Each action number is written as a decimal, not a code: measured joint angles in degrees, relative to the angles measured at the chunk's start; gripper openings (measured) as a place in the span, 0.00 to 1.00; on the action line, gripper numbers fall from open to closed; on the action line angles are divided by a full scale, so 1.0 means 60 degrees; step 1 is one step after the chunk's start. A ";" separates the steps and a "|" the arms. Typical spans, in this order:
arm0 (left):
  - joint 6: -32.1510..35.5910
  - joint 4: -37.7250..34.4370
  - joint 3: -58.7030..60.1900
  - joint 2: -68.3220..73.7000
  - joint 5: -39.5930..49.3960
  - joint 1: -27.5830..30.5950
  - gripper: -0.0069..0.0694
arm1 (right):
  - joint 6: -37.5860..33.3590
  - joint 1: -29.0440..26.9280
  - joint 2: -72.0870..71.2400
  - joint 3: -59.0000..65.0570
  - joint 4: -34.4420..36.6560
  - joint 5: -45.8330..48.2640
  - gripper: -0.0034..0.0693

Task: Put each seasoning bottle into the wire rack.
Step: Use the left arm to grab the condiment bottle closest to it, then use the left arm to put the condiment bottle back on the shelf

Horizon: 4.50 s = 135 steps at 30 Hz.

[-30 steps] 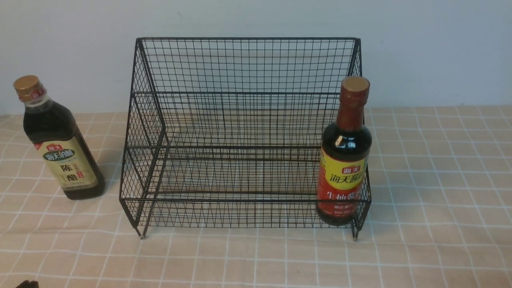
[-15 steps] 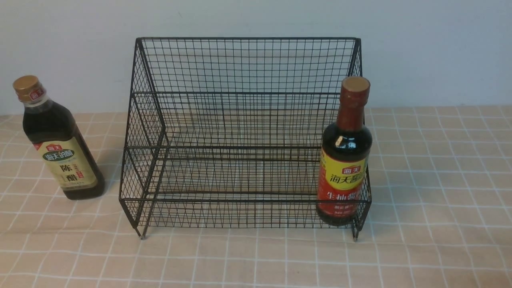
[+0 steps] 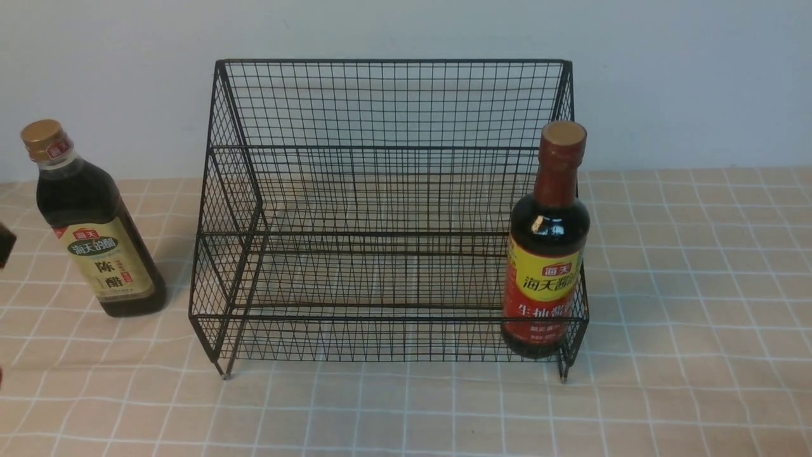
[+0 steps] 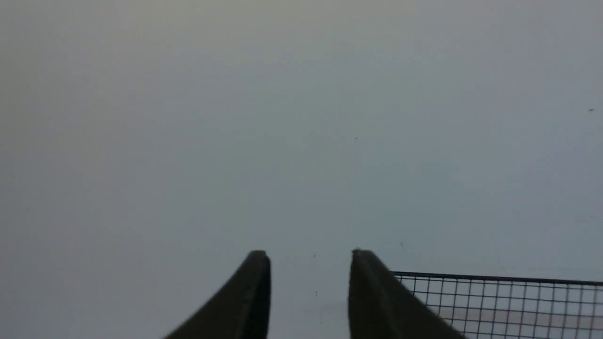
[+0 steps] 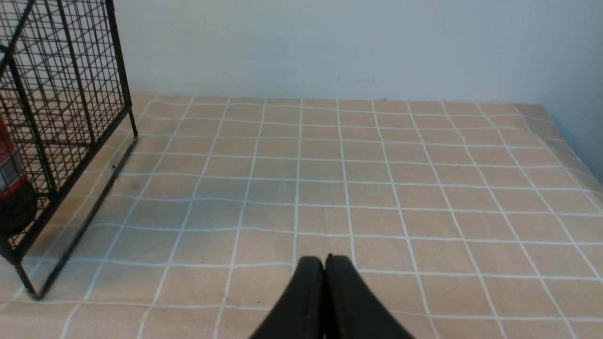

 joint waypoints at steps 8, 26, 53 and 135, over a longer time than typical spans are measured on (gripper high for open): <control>0.2796 -0.2895 -0.1486 0.2156 -0.0456 0.0000 0.81 | 0.0000 0.0000 0.0000 0.0000 0.0000 0.0000 0.03; 0.6294 -0.6984 -0.3936 0.6014 -0.1303 0.0000 0.86 | 0.0098 0.0000 0.0000 0.0000 0.0000 0.0000 0.03; 0.6220 -0.7283 -0.4061 0.8140 -0.1523 -0.0009 0.51 | 0.0098 0.0000 0.0000 0.0000 0.0000 0.0000 0.03; 0.9792 -1.2337 -0.7041 0.8762 -0.2343 -0.3995 0.49 | 0.0066 0.0000 0.0000 0.0000 -0.0009 -0.0008 0.03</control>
